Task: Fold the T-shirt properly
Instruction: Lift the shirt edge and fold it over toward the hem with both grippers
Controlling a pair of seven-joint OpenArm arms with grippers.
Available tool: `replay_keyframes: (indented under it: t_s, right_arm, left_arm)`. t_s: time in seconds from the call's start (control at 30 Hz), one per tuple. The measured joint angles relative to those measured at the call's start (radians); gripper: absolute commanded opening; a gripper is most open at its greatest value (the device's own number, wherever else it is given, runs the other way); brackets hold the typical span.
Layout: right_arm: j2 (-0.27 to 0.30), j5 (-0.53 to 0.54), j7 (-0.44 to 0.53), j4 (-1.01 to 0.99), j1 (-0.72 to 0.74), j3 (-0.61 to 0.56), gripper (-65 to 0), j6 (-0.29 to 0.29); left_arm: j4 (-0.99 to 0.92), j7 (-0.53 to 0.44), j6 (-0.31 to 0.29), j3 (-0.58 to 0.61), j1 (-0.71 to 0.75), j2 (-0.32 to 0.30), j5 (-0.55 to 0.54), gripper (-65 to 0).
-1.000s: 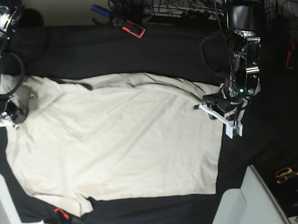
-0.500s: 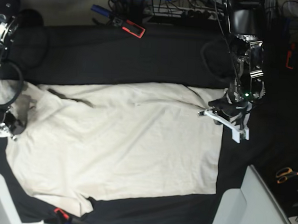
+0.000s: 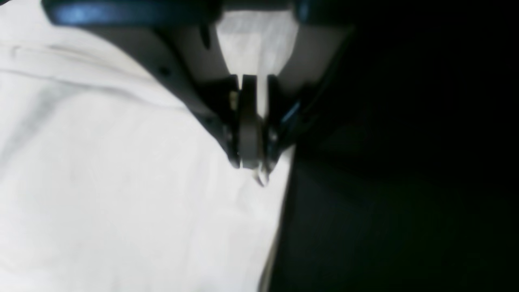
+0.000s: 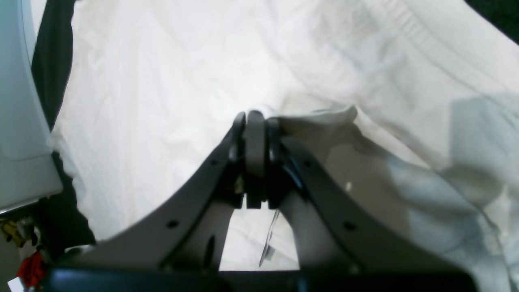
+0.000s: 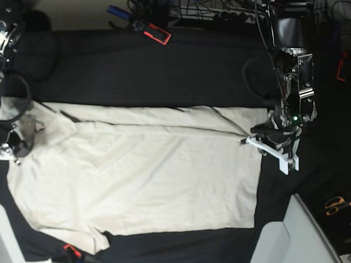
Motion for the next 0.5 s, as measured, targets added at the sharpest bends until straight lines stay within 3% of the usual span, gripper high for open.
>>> replay_keyframes:
  t_s: [0.2, 0.5]
  right_arm:
    - [0.002, 0.001, 0.0, -0.003, 0.029, 0.0, -64.7, 0.0]
    - [0.024, 0.004, 0.004, -0.003, 0.05, -0.001, -64.7, 0.0]
  left_arm:
    - [-0.04, 0.002, 0.001, 0.034, -0.015, -0.01, 0.099, -65.0]
    - [-0.053, -0.003, 0.0, 0.053, -0.067, -0.006, 0.109, -65.0]
